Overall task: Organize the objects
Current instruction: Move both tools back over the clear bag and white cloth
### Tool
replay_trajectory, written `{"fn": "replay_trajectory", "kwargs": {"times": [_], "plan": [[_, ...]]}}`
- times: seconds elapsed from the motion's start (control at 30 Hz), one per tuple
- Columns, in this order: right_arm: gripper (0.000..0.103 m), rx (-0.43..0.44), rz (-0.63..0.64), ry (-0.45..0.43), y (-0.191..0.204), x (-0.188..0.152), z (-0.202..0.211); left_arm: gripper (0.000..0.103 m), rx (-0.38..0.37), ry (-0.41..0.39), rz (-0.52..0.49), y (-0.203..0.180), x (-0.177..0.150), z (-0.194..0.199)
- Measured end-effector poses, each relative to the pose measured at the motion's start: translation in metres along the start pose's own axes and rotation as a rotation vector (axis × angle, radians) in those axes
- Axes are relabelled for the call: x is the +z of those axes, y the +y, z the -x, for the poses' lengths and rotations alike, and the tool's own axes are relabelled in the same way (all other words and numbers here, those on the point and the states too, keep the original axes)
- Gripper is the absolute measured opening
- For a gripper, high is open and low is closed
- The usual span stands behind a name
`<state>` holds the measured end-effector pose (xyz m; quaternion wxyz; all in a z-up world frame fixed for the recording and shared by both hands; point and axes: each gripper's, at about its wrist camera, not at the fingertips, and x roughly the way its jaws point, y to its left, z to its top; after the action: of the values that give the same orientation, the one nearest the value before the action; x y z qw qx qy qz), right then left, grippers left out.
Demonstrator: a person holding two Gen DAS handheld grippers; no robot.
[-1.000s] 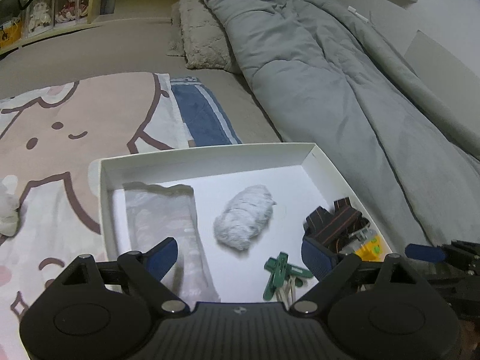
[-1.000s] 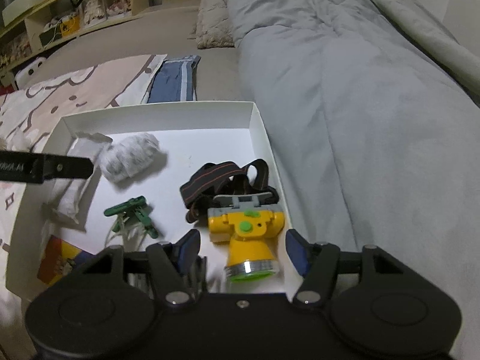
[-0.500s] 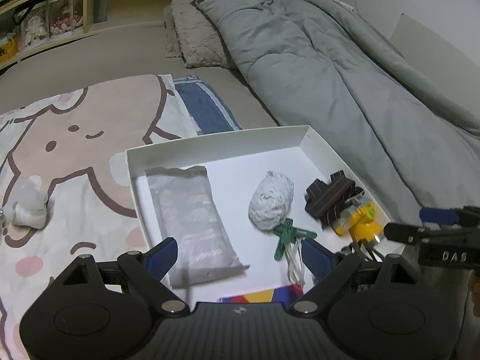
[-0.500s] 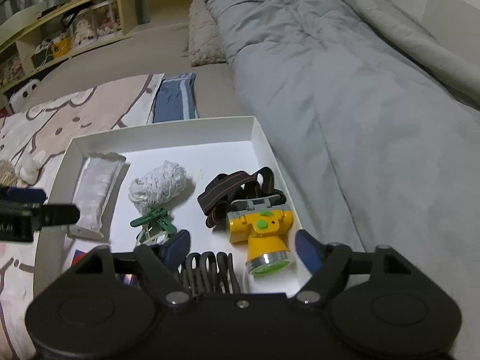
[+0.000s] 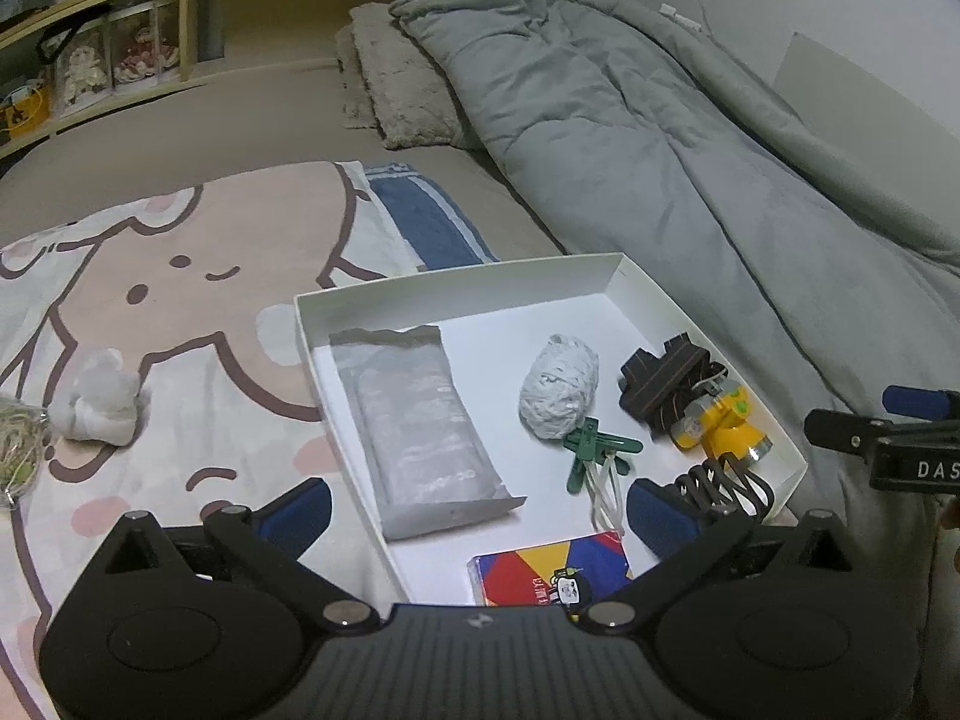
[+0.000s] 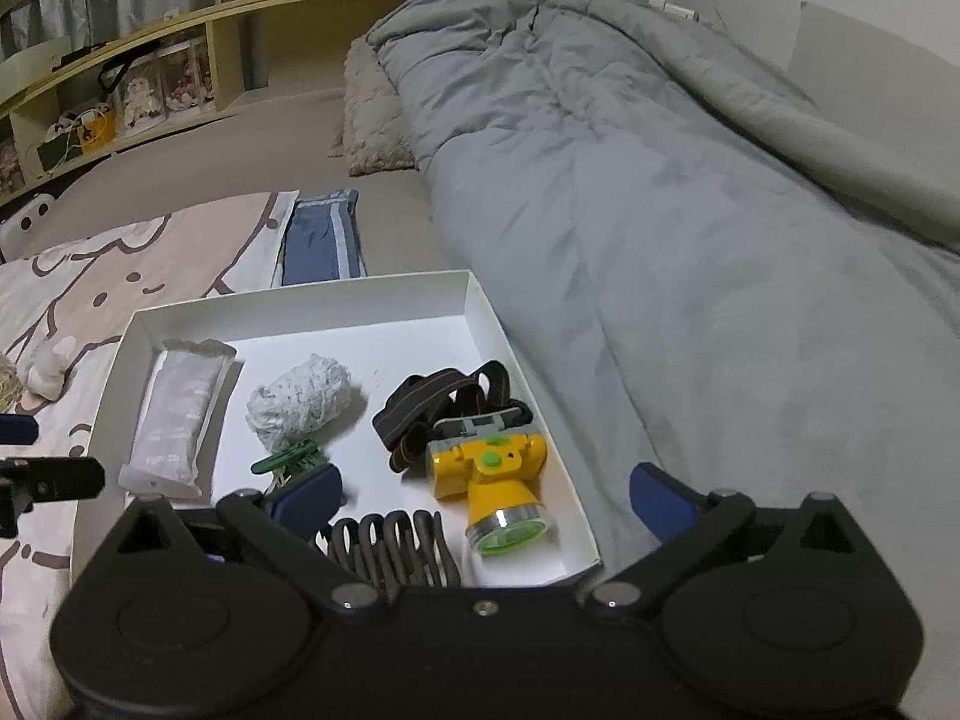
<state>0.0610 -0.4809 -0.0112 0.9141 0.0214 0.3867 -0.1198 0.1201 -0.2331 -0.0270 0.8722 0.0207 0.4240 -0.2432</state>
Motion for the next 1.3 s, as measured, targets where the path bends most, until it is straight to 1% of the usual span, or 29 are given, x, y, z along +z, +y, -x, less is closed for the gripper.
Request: {"fn": "replay_trajectory", "kwargs": {"times": [0.27,0.47,0.73,1.03,1.13,1.27,1.3], "plan": [[0.103,0.007,-0.014,-0.018,0.010,0.005,0.010,0.103,0.005,-0.041,0.038,0.019,0.002,0.019],[0.103,0.051,-0.005,-0.026,0.037,0.011,0.010,0.103,0.047,-0.080,0.082,0.052,0.001,0.037],[0.103,0.108,0.046,-0.054,0.090,0.022,0.002,0.103,0.140,-0.100,0.134,0.107,-0.005,0.059],[0.103,0.204,0.106,-0.059,0.163,0.030,-0.009,0.103,0.225,-0.133,0.197,0.167,-0.011,0.086],[0.103,0.233,0.113,-0.057,0.182,0.031,-0.012,0.103,0.244,-0.141,0.223,0.186,-0.013,0.092],[0.103,0.272,0.109,-0.059,0.213,0.031,-0.016,0.103,0.257,-0.154,0.296,0.211,-0.019,0.096],[0.103,0.272,0.109,-0.059,0.213,0.031,-0.016,0.103,0.258,-0.155,0.312,0.216,-0.021,0.097]]}}
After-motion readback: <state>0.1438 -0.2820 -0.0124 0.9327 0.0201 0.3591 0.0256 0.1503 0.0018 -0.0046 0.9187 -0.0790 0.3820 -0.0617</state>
